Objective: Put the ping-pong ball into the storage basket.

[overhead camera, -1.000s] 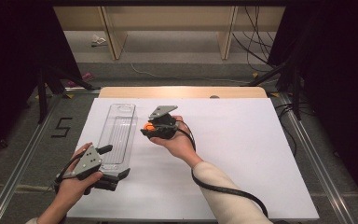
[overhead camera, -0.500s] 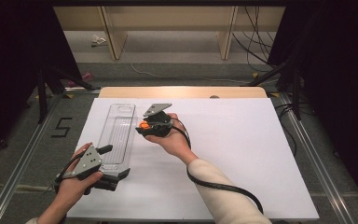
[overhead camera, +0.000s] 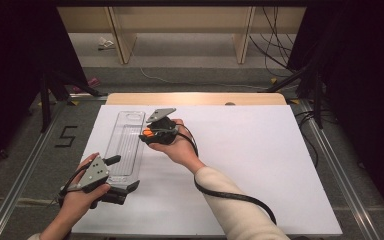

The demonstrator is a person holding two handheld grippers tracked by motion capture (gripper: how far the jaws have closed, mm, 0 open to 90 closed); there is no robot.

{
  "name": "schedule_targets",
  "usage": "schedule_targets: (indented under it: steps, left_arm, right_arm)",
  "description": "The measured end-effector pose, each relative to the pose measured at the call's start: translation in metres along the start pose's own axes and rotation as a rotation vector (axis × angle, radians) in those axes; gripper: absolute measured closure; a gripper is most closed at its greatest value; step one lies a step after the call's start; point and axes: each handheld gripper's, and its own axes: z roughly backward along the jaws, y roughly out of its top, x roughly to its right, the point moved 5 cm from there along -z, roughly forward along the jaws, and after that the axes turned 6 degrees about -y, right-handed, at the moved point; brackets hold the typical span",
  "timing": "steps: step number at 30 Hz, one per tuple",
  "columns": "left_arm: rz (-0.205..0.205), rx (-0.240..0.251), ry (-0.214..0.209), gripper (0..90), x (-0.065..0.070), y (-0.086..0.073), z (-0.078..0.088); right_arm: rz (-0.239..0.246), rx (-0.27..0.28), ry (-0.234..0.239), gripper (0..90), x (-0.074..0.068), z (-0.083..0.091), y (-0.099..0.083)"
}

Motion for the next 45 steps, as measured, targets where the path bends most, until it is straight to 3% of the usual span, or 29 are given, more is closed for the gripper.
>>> schedule_targets:
  steps: [45]
  left_arm:
    - [0.004,-0.003,-0.002,0.0,0.000,0.000,0.000]
  right_arm:
    - [0.058,-0.038,0.043,51.4,-0.017,-0.037,0.028]
